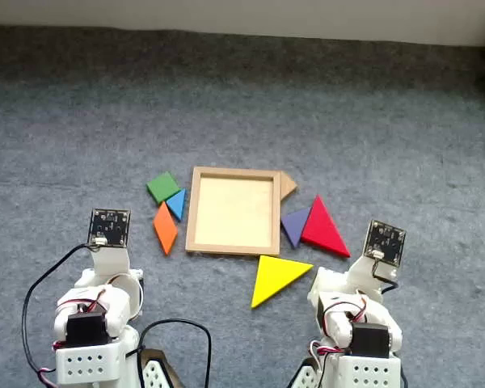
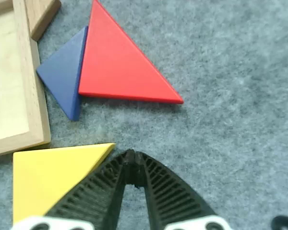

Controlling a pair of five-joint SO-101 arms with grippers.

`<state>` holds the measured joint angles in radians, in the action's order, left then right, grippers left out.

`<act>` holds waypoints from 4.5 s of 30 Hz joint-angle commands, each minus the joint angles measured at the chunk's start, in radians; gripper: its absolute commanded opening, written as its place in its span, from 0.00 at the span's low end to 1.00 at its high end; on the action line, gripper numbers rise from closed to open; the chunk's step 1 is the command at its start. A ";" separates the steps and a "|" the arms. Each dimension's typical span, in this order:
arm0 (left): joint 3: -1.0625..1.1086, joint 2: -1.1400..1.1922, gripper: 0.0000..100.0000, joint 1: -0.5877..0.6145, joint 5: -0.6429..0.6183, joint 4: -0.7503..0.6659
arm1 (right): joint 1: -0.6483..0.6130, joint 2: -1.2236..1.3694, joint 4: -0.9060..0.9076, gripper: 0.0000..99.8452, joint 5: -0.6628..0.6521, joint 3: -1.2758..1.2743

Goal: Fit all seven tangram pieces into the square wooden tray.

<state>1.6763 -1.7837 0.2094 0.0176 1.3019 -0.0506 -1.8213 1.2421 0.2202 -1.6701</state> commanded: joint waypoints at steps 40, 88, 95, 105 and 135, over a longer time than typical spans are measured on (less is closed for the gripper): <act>0.021 -0.008 0.01 0.005 -0.006 0.006 | 0.101 -0.015 -0.010 0.01 -0.276 -0.031; 0.021 -0.008 0.01 0.005 -0.006 0.006 | -0.205 1.676 -0.217 0.31 -0.509 1.090; 0.021 -0.008 0.01 0.005 -0.006 0.006 | -0.168 1.831 -0.283 0.31 -0.509 1.155; 0.021 -0.008 0.01 0.005 -0.006 0.006 | -0.001 1.963 -0.277 0.31 -0.517 1.251; 0.021 -0.008 0.01 0.005 -0.006 0.006 | -0.097 1.971 0.036 0.32 -0.649 1.409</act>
<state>1.6763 -1.7837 0.2094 0.0176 1.3019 -0.1488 0.1519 1.2666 -0.4166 -0.3000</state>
